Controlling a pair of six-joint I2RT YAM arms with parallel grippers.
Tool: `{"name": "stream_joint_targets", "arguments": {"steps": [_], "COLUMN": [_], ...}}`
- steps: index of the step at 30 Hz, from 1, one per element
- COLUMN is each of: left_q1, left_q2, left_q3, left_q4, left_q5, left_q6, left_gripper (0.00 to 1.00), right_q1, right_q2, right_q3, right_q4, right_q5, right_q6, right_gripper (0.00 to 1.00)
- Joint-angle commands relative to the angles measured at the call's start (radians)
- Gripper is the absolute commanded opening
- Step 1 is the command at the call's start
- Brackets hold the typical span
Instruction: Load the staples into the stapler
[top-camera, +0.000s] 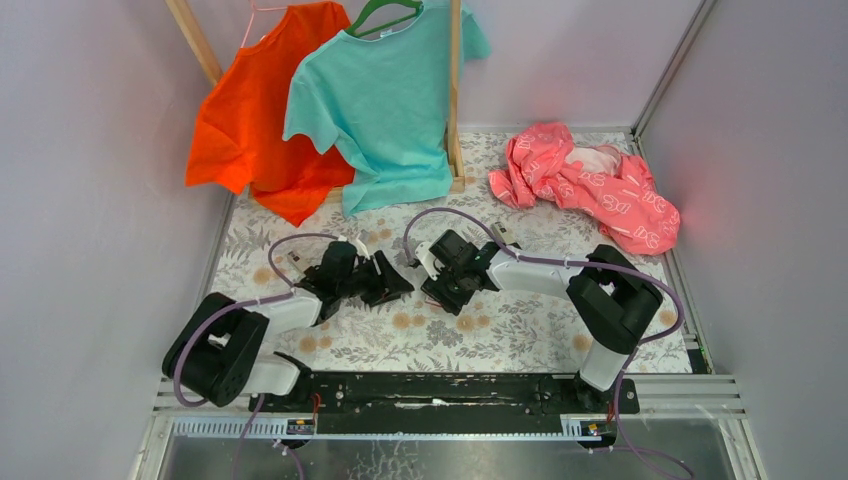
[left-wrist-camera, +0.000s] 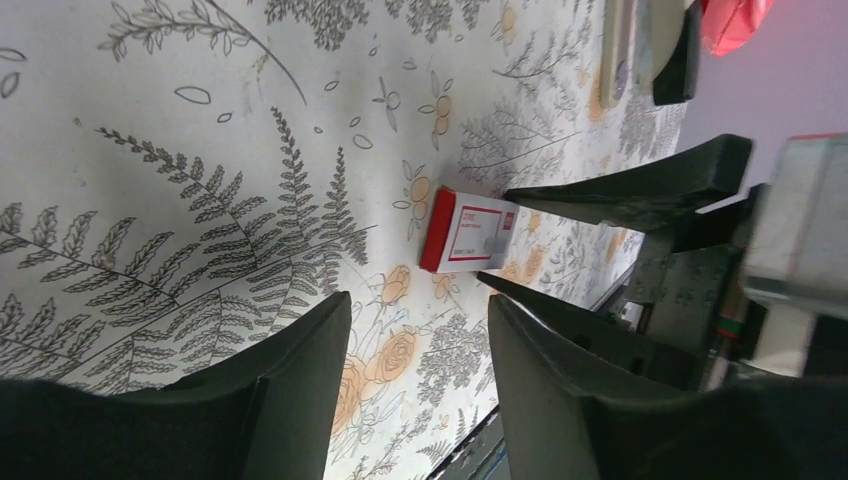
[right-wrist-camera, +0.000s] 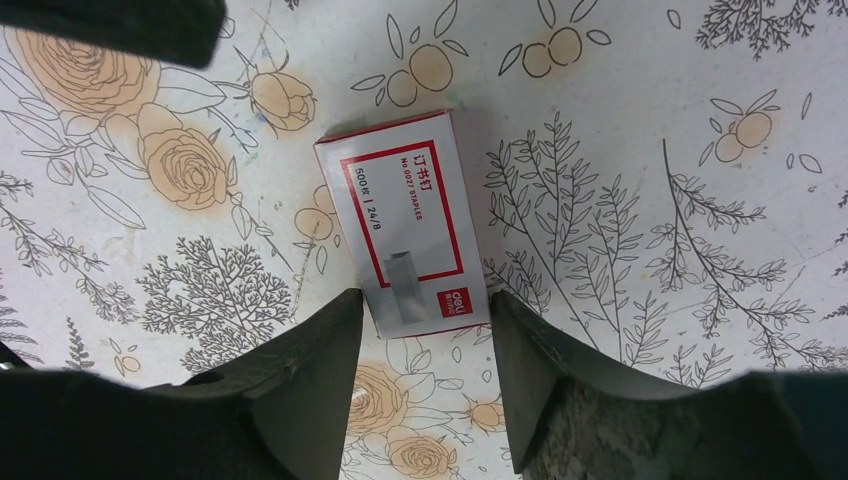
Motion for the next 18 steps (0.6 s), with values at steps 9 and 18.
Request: {"name": "stream_joint_targets", "arguments": {"steps": [9, 18], "left_q1": [-0.041, -0.041], "left_q2": [0.133, 0.205], "left_q3": [0.046, 0.085], "left_q4": [0.139, 0.153], "left_q5": [0.038, 0.068], "left_q6": [0.014, 0.041], "left_gripper": [0.51, 0.46], "right_q1": [0.009, 0.028], "right_q2": [0.031, 0.055], "right_q3": [-0.011, -0.001], "right_q4": [0.013, 0.008], "right_q5": [-0.033, -0.023], "right_q6": [-0.018, -0.039], "right_gripper": [0.57, 0.56]}}
